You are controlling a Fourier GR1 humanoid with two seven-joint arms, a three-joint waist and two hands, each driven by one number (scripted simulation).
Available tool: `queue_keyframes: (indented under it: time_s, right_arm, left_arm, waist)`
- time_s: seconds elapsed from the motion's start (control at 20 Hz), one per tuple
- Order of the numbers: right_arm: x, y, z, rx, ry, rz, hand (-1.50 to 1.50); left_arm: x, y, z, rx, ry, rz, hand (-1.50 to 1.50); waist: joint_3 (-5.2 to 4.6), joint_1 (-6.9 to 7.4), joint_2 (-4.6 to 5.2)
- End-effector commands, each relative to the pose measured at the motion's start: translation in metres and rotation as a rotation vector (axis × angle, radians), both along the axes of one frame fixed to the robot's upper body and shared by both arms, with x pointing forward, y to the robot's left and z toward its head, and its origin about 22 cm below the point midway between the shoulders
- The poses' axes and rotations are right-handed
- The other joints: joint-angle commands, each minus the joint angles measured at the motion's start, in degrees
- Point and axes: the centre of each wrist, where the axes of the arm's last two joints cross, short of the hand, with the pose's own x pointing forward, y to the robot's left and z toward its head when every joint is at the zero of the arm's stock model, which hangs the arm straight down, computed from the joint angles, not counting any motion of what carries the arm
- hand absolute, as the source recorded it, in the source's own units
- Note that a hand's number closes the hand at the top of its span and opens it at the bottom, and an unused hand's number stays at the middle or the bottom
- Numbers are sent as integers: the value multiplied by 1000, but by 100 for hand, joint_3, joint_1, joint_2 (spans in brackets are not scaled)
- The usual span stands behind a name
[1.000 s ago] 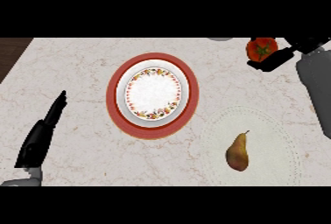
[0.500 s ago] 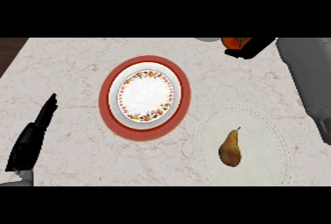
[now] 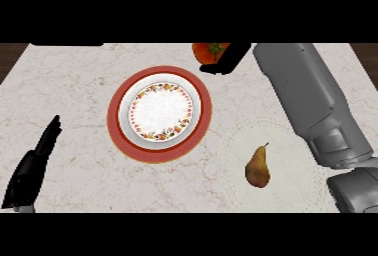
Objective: Pick the tomato from the placemat and place it in the plate
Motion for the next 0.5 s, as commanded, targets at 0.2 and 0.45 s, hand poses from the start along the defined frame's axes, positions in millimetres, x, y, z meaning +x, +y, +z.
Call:
queue_keyframes:
  time_s: [0.2, 0.45]
  right_arm:
    - [-19, 84, -15, -123, 115, 37, 150]
    - [-24, 95, -43, -205, 129, 21, 150]
  left_arm:
    - [1, -4, -10, 16, -13, -2, 0]
    - [8, -6, 1, 19, -1, -26, 0]
  waist:
    - [-4, 27, 17]
    - [-4, 155, 40]
